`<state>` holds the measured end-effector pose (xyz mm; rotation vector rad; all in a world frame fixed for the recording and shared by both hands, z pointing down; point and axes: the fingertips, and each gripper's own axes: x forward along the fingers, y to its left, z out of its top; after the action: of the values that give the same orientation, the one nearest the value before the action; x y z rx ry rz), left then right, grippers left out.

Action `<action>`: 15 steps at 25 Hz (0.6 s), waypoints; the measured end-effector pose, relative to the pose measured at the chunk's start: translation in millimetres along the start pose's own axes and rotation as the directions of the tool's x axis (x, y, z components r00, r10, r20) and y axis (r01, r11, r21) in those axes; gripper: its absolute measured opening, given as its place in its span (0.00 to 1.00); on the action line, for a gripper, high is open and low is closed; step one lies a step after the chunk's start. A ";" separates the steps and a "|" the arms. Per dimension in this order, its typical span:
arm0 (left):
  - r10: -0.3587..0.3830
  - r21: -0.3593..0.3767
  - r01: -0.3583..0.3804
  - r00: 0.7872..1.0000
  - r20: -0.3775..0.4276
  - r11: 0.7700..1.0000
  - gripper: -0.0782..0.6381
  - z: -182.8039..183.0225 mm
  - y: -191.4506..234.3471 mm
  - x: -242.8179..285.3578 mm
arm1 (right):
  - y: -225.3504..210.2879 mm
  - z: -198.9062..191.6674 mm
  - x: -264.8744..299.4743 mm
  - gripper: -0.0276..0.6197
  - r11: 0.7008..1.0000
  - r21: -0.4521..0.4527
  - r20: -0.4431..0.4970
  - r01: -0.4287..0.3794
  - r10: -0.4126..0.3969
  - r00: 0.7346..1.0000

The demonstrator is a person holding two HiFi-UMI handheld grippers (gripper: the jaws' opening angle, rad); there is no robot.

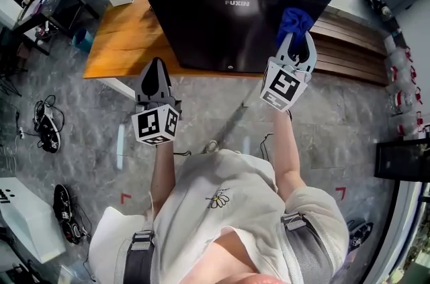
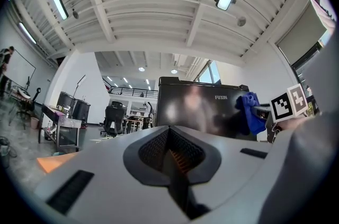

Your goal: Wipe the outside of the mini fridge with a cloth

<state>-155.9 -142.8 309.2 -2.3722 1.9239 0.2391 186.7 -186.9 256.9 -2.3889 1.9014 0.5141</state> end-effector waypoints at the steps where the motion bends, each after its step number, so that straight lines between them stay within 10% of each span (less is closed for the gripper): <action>1: 0.001 -0.001 -0.001 1.000 0.000 1.000 0.12 0.0 0.2 0.4 | -4.7 -2.3 0.3 0.14 1.000 0.007 -0.005 0.010 -0.010 1.000; 15: -0.016 0.012 0.016 1.000 -0.012 1.000 0.12 -5.1 -6.1 9.1 | -56.3 -19.8 6.4 0.14 0.992 0.038 -0.040 0.121 -0.119 0.992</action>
<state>-147.7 -151.1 312.5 -2.3855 1.9053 0.2116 246.1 -183.8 264.3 -2.4853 1.7502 0.4215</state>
